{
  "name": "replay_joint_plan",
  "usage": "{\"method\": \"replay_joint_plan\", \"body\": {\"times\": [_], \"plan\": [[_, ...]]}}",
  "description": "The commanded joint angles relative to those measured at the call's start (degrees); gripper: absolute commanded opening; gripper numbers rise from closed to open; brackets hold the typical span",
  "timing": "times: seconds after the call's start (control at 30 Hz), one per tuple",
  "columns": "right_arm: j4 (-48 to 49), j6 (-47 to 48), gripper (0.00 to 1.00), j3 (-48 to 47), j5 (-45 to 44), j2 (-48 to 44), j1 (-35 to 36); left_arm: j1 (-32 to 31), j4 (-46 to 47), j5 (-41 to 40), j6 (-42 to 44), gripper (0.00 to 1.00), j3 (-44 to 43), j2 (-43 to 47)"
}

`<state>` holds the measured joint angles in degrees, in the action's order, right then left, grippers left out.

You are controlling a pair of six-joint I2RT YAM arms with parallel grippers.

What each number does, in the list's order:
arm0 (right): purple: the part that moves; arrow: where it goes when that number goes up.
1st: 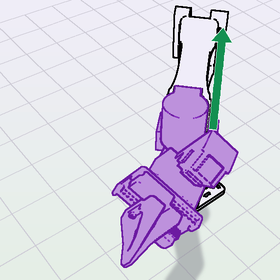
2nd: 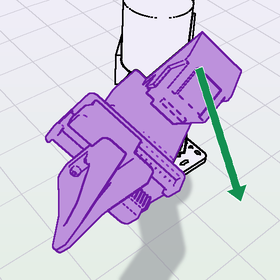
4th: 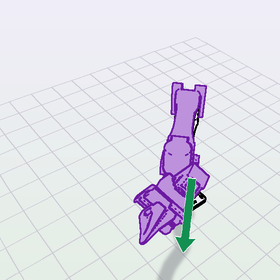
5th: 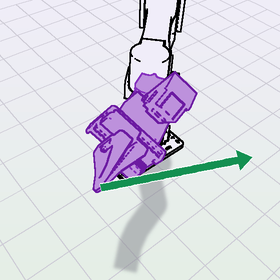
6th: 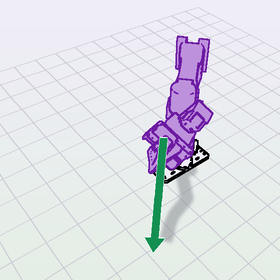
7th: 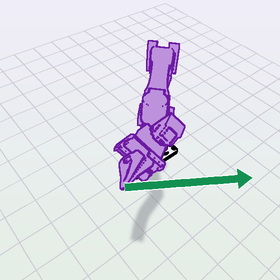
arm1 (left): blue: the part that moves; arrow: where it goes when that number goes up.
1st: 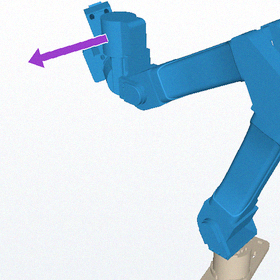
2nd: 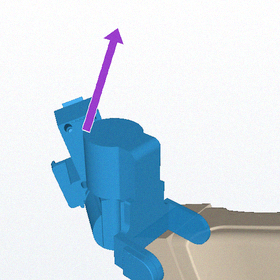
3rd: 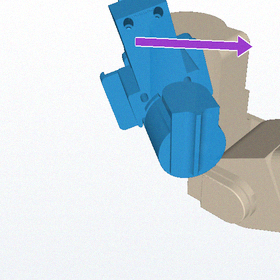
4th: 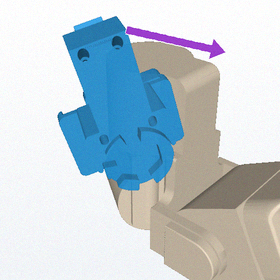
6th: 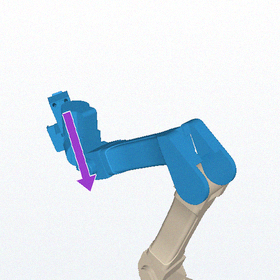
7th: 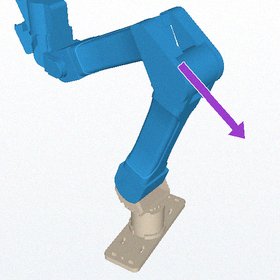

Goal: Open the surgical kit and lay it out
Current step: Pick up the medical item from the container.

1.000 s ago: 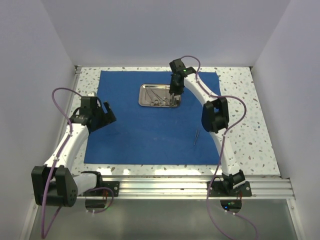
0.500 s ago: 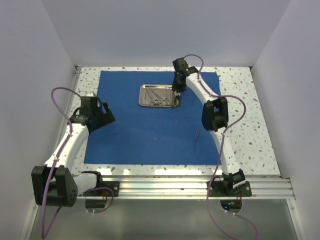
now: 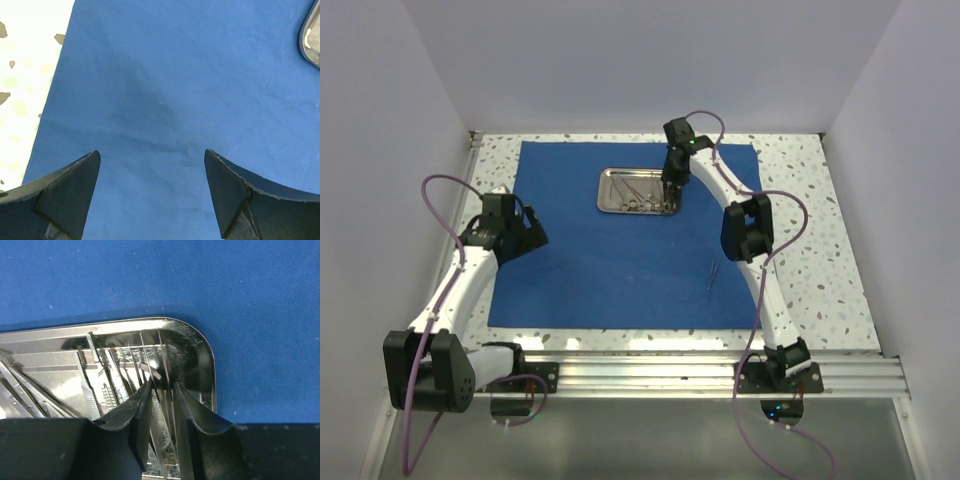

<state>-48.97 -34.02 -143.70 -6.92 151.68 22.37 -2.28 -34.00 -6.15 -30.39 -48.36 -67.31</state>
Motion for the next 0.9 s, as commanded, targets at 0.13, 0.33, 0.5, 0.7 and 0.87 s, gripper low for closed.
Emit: {"method": "replay_joint_plan", "body": {"times": [0.13,0.33,0.5,0.7,0.87], "plan": [[-2.35,0.09,0.2,-3.34,-1.34,3.45,1.09,0.17,-0.37,-2.28,1.39,0.89,-1.56,-0.54],[-3.68,0.27,0.0,-1.76,-2.14,3.01,1.27,0.35,-0.81,-2.55,2.44,0.9,-1.65,-0.63],[-0.27,1.32,0.0,-0.1,0.67,-2.68,1.1,0.53,-0.46,-1.15,3.06,0.9,-2.18,-1.42],[2.47,5.01,0.0,12.89,-0.63,-20.52,0.83,0.53,0.42,0.17,3.94,0.91,-4.02,-3.26],[7.12,6.6,0.0,42.14,-5.02,-39.59,0.83,0.53,2.0,1.67,4.2,0.91,-5.78,-5.9]]}}
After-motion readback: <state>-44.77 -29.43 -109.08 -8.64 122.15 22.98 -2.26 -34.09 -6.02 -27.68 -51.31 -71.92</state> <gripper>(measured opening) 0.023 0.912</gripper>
